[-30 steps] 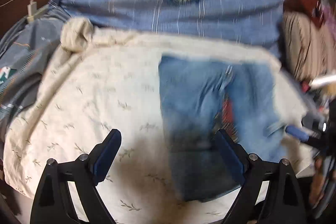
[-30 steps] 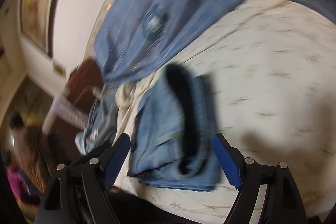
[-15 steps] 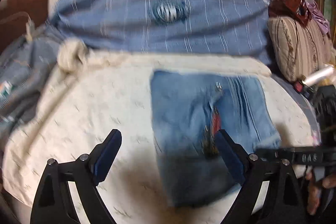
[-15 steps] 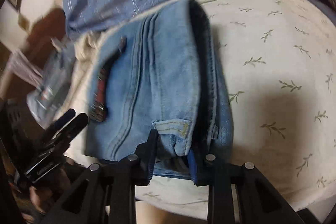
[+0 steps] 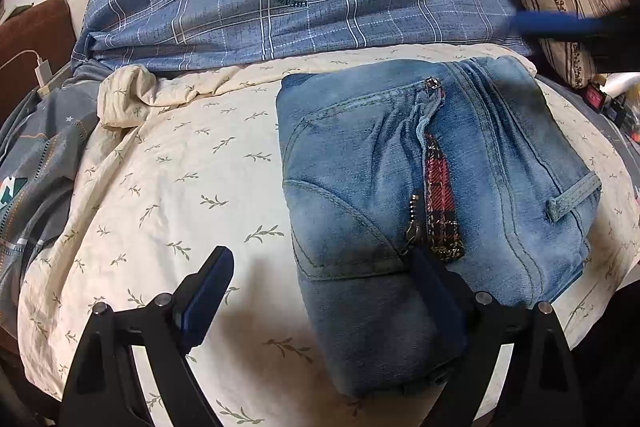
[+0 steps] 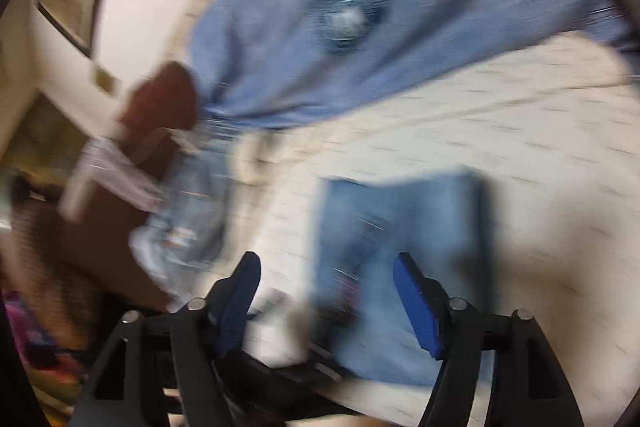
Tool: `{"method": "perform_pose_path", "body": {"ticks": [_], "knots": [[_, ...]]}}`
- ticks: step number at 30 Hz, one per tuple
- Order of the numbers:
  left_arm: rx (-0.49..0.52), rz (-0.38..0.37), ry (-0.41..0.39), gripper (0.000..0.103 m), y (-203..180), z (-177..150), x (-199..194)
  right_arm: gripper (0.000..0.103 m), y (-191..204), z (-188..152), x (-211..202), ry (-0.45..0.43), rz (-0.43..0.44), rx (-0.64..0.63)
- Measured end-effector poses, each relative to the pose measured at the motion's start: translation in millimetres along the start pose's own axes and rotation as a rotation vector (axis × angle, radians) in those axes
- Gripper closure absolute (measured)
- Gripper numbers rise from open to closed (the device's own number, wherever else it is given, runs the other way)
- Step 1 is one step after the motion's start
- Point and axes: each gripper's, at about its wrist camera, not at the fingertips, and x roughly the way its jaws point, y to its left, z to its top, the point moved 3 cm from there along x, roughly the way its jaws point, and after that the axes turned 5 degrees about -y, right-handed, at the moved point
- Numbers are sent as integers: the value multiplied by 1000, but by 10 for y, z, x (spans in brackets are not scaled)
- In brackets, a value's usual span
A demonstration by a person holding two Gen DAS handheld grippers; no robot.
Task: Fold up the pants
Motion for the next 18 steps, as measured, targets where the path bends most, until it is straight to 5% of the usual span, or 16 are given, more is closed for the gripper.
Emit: {"method": "perform_pose_path", "body": {"ticks": [3, 4, 6, 9, 13, 16, 18], "knots": [[-56, -70, -7, 12, 74, -6, -46, 31, -530, 120, 577, 91, -149, 106], [-96, -112, -11, 12, 124, -2, -87, 36, -967, 22, 791, 150, -197, 244], [-209, -181, -42, 12, 302, 17, -192, 46, -1086, 26, 656, 66, -125, 311], [-383, -260, -67, 12, 574, 30, -246, 46, -973, 49, 583, 96, -165, 223], [-342, -244, 125, 12, 420, -152, 98, 41, -619, -36, 257, 61, -204, 105], [-373, -298, 95, 12, 407, -120, 58, 30, -235, -279, 12, 39, -153, -15], [-447, -344, 62, 12, 512, -87, -5, 23, -306, -451, 147, 104, -271, -78]]}}
